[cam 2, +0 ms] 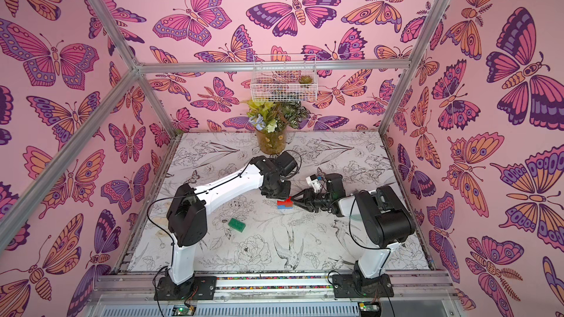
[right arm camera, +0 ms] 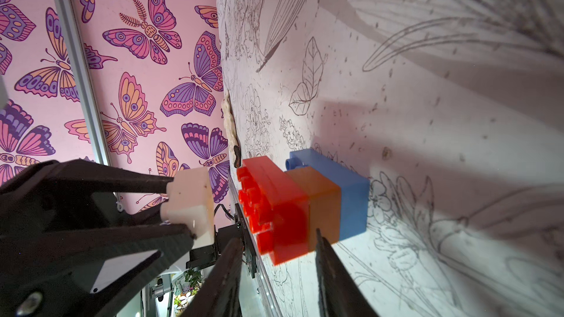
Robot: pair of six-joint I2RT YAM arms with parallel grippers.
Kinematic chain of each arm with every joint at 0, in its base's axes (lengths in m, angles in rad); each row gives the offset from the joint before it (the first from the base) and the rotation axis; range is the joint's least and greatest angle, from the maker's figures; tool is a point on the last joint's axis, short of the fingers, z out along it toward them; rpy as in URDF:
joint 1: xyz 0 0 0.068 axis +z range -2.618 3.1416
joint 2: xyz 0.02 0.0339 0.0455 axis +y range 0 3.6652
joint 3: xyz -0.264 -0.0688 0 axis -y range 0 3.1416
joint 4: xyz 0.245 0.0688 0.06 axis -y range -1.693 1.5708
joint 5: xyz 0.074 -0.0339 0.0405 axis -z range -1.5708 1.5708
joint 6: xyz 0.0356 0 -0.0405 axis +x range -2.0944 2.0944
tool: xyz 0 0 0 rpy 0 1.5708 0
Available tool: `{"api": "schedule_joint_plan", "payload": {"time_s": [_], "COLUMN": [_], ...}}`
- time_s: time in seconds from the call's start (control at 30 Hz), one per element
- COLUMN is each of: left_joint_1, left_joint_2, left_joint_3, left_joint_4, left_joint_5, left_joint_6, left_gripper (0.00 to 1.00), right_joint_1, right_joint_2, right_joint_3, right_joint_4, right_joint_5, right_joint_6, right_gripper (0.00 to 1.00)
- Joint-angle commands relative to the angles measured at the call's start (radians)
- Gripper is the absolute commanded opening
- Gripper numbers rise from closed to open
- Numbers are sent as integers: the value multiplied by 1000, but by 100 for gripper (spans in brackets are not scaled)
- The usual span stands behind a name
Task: Assemble the number 5 with lego
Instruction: Assemble the lego brick with the lego brick.
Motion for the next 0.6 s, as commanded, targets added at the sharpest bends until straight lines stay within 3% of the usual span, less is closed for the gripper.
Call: {"api": "schedule_joint_plan", "payload": {"time_s": [0.0, 0.57], "left_joint_1": [6, 11], "left_joint_2": [33, 43], "left_joint_3": [10, -10], "left_joint_4": [-31, -37], "left_joint_5": [17, -6], "left_joint_6": [-11, -51], "left_gripper": [24, 25], "right_joint_1": [-4, 12], "right_joint_2": [18, 40], "right_joint_3": [16, 16], "right_joint_4": [14, 50], "right_joint_5": [-23, -5], "right_joint_6": [-5, 17], "right_gripper": [42, 40]}}
